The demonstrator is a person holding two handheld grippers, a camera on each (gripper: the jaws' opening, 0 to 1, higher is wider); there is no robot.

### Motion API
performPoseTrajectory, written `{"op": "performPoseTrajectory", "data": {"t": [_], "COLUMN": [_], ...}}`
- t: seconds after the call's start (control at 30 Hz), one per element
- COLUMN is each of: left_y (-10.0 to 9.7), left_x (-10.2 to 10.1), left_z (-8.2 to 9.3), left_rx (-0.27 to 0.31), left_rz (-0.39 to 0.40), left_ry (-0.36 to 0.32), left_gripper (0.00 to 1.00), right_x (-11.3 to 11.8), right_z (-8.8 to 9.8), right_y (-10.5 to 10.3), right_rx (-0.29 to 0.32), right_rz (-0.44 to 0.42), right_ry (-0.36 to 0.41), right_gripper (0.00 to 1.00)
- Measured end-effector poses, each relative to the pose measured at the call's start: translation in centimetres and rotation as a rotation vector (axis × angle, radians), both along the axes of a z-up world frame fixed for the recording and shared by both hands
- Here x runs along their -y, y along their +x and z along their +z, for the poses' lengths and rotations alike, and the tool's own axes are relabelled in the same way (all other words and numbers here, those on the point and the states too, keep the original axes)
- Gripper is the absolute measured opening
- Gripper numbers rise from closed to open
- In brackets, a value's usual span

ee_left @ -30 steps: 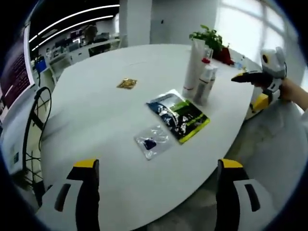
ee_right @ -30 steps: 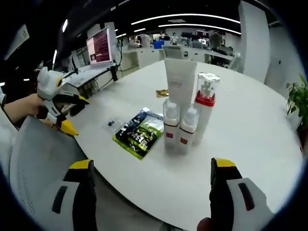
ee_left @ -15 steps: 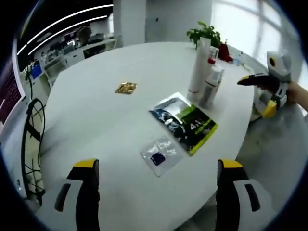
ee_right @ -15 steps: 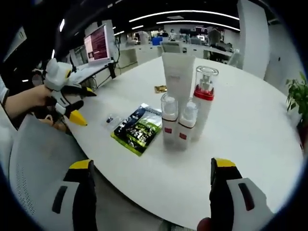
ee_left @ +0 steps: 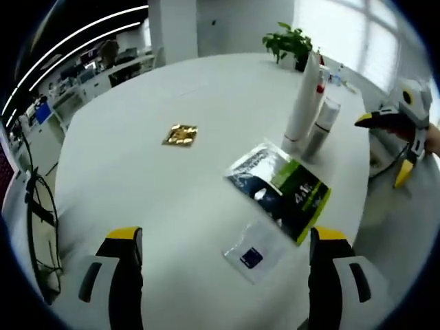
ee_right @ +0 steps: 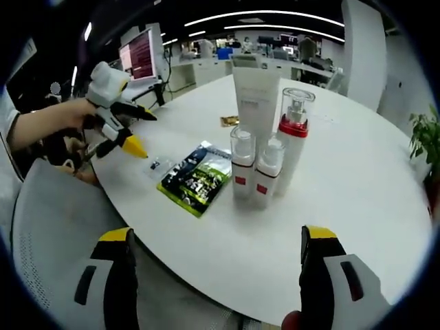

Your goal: Arrange the skincare products in the storage area until every visible bottle or jar stands upright without overlapping.

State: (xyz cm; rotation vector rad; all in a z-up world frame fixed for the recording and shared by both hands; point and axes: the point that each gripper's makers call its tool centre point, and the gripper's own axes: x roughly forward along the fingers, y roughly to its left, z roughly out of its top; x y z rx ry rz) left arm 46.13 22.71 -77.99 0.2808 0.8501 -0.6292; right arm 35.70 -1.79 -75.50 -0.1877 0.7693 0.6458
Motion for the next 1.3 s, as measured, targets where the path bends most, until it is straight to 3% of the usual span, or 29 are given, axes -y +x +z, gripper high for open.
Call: {"op": "performPoseTrajectory", "data": {"t": [0.5,0.67,1.1,1.3], "left_y": [8.2,9.9,15.6,17.3], "left_x": [2.0,2.3,3.7,4.5], "left_z": [-0.9,-1.9,-3.9,-4.5], "left_rx": [-0.004,-0.011,-0.053,-0.070], "left_rz": [-0.115,-0.164,-0.213,-0.228], "left_ry": [0.071,0.105,0.119,0.125], "left_gripper": [0.96,0.92,0.82,0.76], "right_x": [0.1,0.3,0.0,0.1], "right_z": [-0.2,-0.2,-0.7,-1.0], "right_y": [-0.1,0.0,-0.5,-0.6], "right_rx": [-0.016,-0.020,-0.061,-0.071], "right_rz": [-0.019,-0.031,-0.024,-0.032], "right_ry": [0.009,0.014,0.016,0.021], "right_gripper": [0.99,0.99,0.99,0.99]}}
